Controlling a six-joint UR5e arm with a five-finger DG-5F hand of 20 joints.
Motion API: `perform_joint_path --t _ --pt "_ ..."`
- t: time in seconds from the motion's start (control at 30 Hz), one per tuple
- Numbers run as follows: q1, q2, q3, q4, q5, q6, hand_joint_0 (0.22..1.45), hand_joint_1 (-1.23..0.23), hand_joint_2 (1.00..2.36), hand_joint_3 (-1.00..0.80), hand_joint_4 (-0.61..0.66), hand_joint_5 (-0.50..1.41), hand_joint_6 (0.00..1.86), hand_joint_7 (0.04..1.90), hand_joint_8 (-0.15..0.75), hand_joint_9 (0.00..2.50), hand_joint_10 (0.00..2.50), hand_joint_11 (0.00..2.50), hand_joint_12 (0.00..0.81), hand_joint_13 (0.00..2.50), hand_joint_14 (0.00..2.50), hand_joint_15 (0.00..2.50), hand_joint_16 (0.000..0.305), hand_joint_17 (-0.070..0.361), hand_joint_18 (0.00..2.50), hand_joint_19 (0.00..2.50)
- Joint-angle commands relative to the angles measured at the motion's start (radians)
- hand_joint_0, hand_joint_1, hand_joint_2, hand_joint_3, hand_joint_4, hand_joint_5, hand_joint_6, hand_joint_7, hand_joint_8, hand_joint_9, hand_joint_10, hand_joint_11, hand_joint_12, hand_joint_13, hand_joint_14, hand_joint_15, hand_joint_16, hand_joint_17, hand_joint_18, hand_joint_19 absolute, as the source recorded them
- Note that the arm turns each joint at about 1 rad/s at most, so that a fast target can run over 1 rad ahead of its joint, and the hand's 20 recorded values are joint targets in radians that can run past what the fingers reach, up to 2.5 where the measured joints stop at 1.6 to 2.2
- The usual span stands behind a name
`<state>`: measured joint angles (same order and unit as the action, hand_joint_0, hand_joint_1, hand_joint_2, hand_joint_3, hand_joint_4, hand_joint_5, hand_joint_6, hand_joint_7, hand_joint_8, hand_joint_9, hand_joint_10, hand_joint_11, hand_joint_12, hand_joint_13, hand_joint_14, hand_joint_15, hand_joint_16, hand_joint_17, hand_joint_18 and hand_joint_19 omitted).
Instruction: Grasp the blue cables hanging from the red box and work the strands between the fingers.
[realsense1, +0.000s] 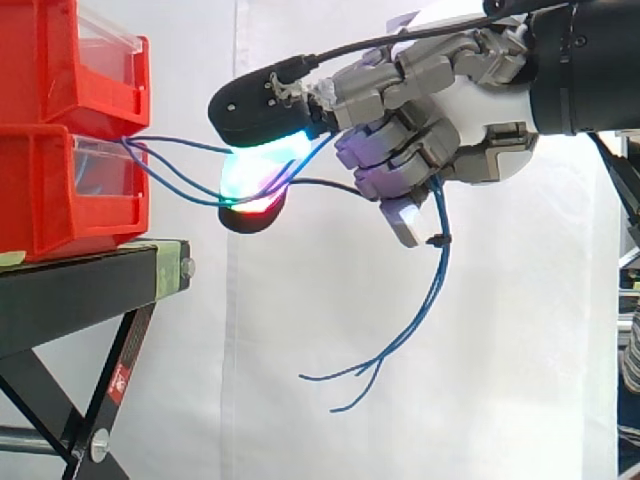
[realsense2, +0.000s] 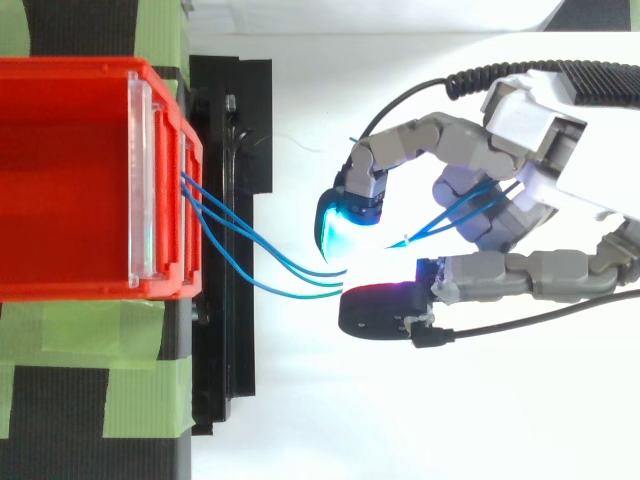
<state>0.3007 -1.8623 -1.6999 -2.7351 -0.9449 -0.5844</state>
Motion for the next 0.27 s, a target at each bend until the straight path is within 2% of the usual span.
perform_joint_path --t 0.0,0.23 --pt "0.000 0.000 0.000 0.000 0.000 0.000 1.24 -0.77 1.01 0.19 -0.03 0.21 1.37 1.16 0.532 1.78 2.50 2.50 0.684 1.96 2.50 1.71 0.243 0.182 2.50 0.60" --pt "0.000 0.000 -0.001 0.000 0.000 0.000 1.26 -0.76 1.00 0.25 -0.04 0.21 1.37 1.15 0.532 1.78 2.50 2.50 0.684 1.96 2.50 1.71 0.243 0.182 2.50 0.60"
